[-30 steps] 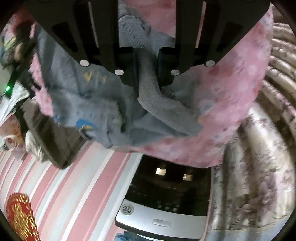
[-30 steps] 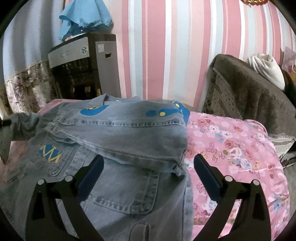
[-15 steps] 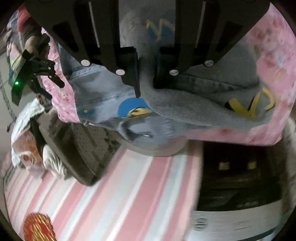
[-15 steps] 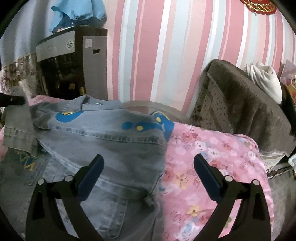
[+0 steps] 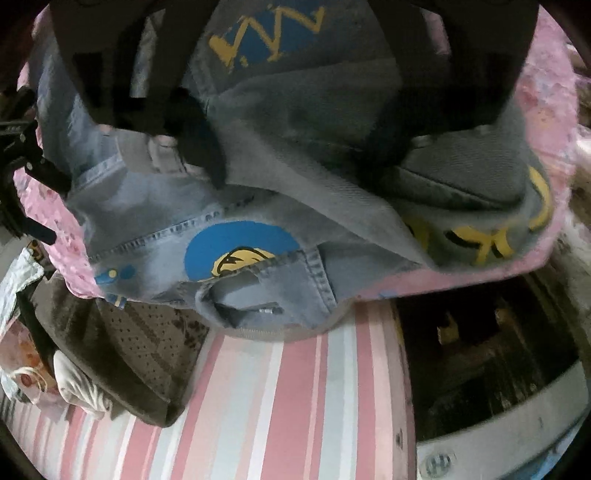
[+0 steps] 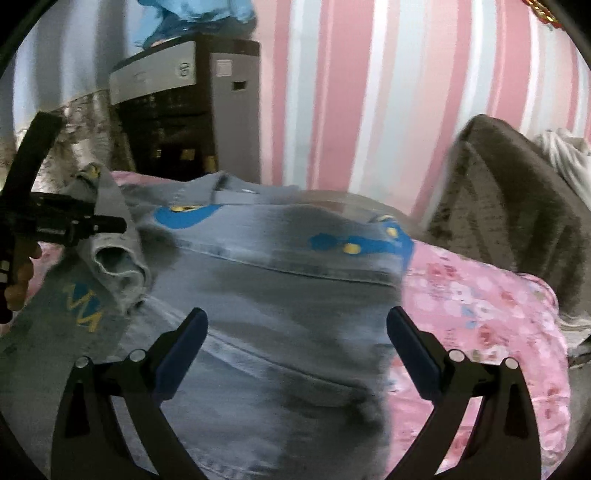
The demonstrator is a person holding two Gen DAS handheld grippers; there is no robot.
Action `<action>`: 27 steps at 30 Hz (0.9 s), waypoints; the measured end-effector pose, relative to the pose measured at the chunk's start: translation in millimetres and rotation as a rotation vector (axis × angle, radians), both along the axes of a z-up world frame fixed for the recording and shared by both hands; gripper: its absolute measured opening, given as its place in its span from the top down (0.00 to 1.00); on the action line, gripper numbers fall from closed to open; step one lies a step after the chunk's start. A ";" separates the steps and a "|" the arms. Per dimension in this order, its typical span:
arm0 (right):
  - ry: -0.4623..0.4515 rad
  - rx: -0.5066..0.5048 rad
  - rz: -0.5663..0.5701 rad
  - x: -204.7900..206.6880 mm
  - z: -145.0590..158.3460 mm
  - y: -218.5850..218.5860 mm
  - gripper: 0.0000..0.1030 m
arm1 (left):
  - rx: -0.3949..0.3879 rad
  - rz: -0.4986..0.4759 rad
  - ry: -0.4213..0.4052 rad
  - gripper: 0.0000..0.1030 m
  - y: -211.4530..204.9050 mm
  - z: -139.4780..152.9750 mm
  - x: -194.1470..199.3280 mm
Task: Fold large clothes
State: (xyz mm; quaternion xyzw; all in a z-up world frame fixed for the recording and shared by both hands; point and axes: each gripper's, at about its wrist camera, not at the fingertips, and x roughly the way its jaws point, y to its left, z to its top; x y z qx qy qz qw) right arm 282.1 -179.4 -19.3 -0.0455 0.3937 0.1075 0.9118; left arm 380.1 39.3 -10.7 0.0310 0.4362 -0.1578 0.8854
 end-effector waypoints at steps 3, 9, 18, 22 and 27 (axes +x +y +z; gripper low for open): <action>0.000 0.014 0.033 -1.2 2.4 10.9 0.05 | 0.014 0.006 -0.027 0.13 9.8 10.2 -14.7; 0.020 0.032 0.108 -2.9 1.8 40.1 0.05 | 0.050 0.037 -0.042 0.12 42.7 15.3 -32.4; 0.062 0.068 0.265 12.1 -9.5 94.8 0.06 | 0.032 0.102 -0.056 0.12 100.2 12.5 -39.2; 0.100 0.102 0.277 34.9 -20.2 110.6 0.21 | 0.071 0.136 -0.071 0.09 105.6 11.2 -34.8; 0.148 0.173 0.273 56.6 -36.5 120.1 0.77 | 0.088 0.175 -0.054 0.09 115.5 2.5 -26.4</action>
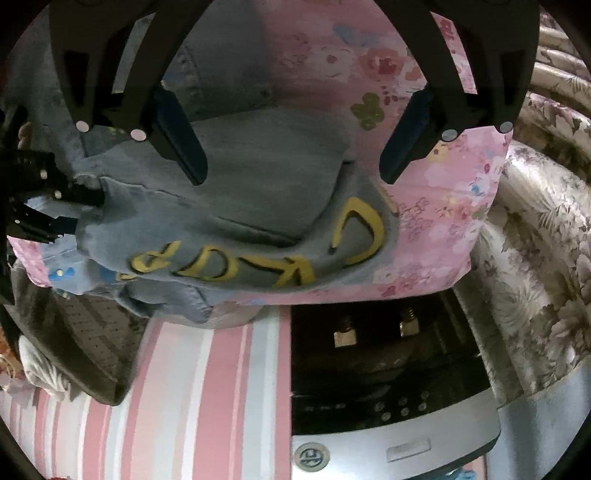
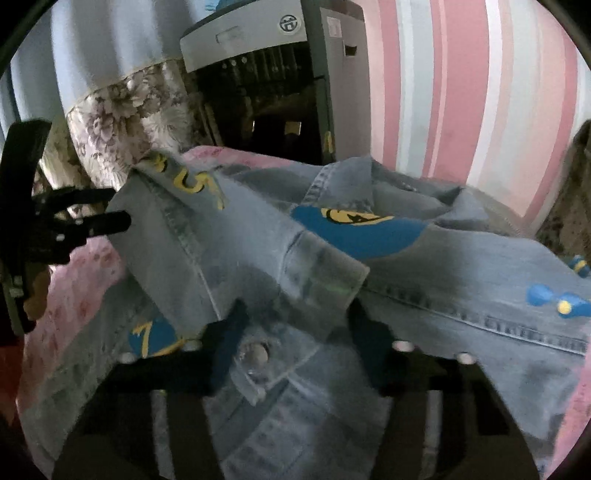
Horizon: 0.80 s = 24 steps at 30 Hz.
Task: Fold large clothes
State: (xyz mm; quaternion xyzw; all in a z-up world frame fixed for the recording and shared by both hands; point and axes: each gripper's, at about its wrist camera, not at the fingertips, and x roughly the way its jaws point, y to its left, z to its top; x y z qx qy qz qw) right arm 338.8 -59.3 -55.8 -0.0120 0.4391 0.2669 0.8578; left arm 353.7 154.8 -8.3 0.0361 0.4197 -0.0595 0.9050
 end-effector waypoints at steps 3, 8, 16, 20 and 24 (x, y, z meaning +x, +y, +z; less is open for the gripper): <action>-0.013 0.027 -0.007 1.4 0.6 -1.4 0.88 | -0.006 0.021 0.011 0.09 6.1 -4.7 4.3; -0.083 -0.004 -0.068 -2.1 26.9 -26.5 0.90 | -0.012 0.044 0.009 0.09 11.3 -4.2 8.1; -0.021 0.035 -0.277 -7.2 77.5 -146.5 0.90 | -0.037 0.034 -0.020 0.09 1.3 12.2 12.8; 0.080 0.023 -0.364 -3.5 62.6 -185.4 0.90 | -0.053 0.014 -0.018 0.08 -13.6 14.6 24.6; 0.103 0.003 -0.359 -5.5 36.4 -187.8 0.90 | -0.048 -0.022 -0.037 0.36 -34.3 12.1 42.7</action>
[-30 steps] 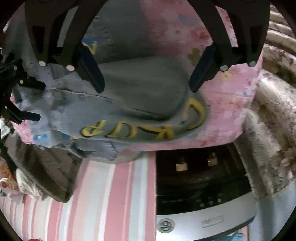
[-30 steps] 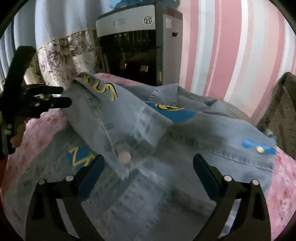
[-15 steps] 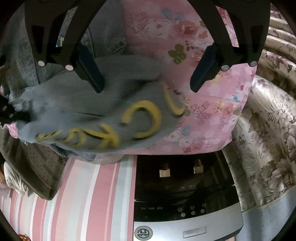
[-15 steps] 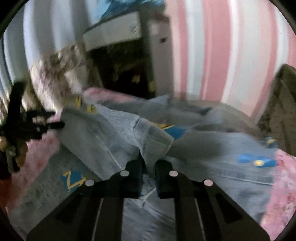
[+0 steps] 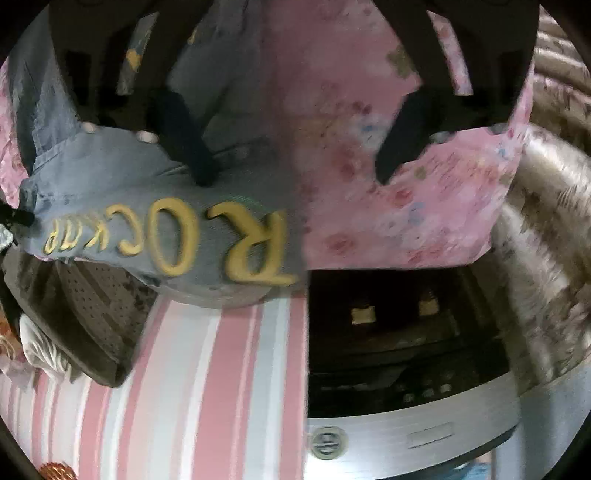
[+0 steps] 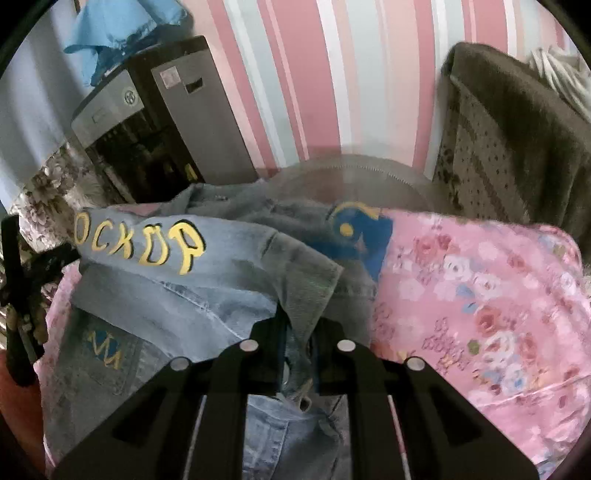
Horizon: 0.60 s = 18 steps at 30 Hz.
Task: Fold large clothes
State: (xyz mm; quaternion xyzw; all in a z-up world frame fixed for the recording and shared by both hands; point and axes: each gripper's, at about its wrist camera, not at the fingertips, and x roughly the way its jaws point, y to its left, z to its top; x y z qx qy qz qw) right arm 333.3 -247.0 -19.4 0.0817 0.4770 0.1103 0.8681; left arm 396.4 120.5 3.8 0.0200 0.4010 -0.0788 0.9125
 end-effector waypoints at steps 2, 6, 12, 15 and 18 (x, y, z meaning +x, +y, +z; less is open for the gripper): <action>-0.006 0.010 0.007 -1.7 -6.7 2.1 0.90 | -0.017 -0.024 0.031 0.63 -7.3 -6.6 10.5; -0.045 0.020 0.028 -4.4 -6.2 10.3 0.90 | -0.091 -0.008 0.016 0.91 -4.9 -6.8 24.3; -0.061 0.073 -0.031 19.4 -9.5 5.7 0.90 | -0.237 0.021 0.100 0.93 16.8 -26.6 58.7; 0.024 0.068 -0.061 39.7 -34.2 6.7 0.85 | -0.214 0.022 0.153 0.89 14.4 -40.7 59.7; 0.049 0.082 -0.063 42.7 -44.1 4.6 0.77 | -0.089 0.032 0.132 0.48 8.5 -38.3 42.2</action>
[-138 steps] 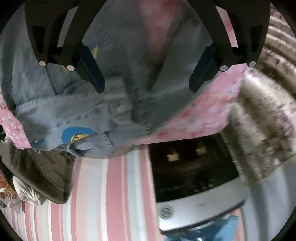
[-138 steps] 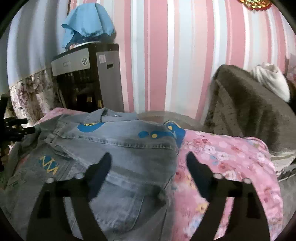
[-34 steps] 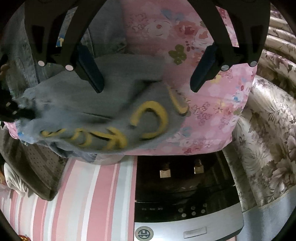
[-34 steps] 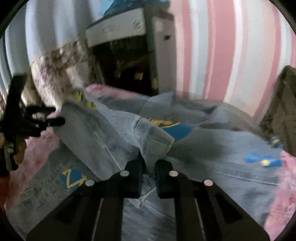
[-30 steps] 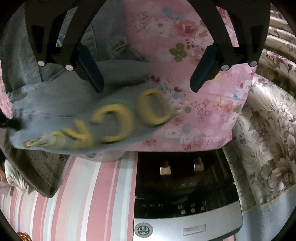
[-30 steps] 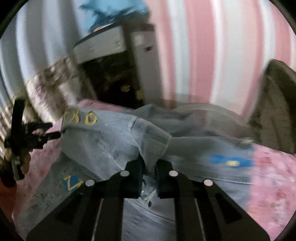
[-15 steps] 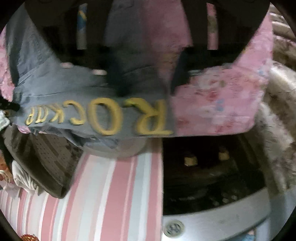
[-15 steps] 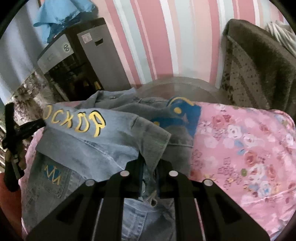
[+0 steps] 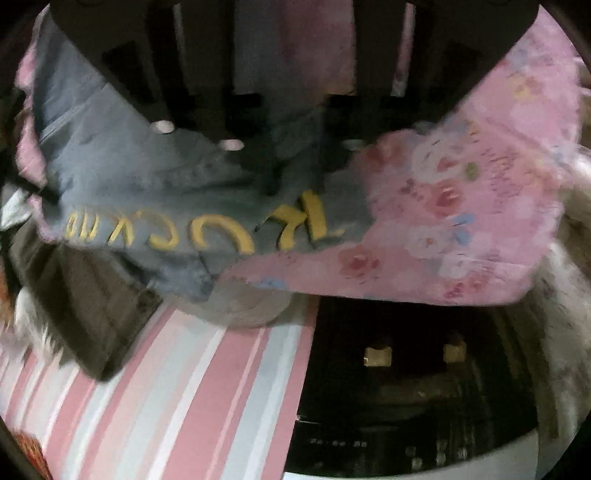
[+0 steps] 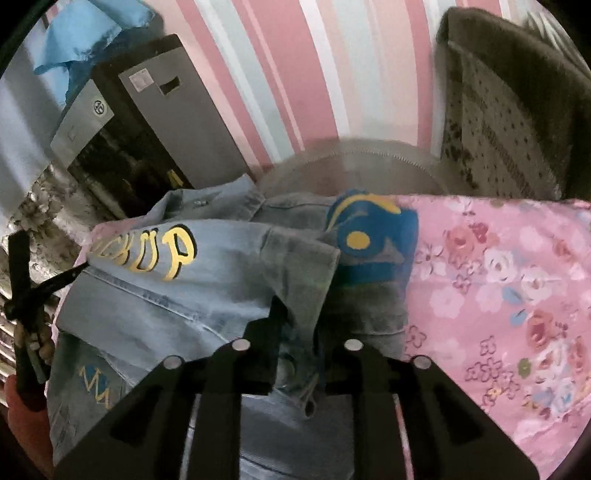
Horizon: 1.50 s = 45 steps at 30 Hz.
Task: Fold large clothes
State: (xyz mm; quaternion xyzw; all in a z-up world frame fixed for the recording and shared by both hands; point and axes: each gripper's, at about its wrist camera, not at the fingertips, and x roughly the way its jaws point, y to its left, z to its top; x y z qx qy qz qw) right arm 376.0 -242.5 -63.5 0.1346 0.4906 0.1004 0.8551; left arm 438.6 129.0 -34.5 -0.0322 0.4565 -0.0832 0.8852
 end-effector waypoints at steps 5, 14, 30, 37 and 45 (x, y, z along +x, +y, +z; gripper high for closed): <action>-0.059 0.072 0.026 -25.7 19.6 -12.3 0.54 | 0.060 -0.024 -0.081 0.25 6.9 19.6 -40.2; -0.047 0.048 0.066 -45.1 -0.4 -4.6 0.53 | 0.231 -0.187 -0.137 0.20 -35.1 6.3 -108.4; -0.170 -0.084 0.094 -90.6 57.3 -0.1 0.76 | 0.112 -0.238 -0.071 0.90 -18.9 3.8 -133.4; -0.090 -0.229 0.124 -80.4 10.0 9.6 0.73 | 0.230 -0.259 -0.043 0.84 -39.2 -17.7 -129.9; -0.162 -0.164 0.111 -93.9 42.5 -5.0 0.67 | 0.244 -0.220 -0.134 0.33 -21.7 12.8 -145.1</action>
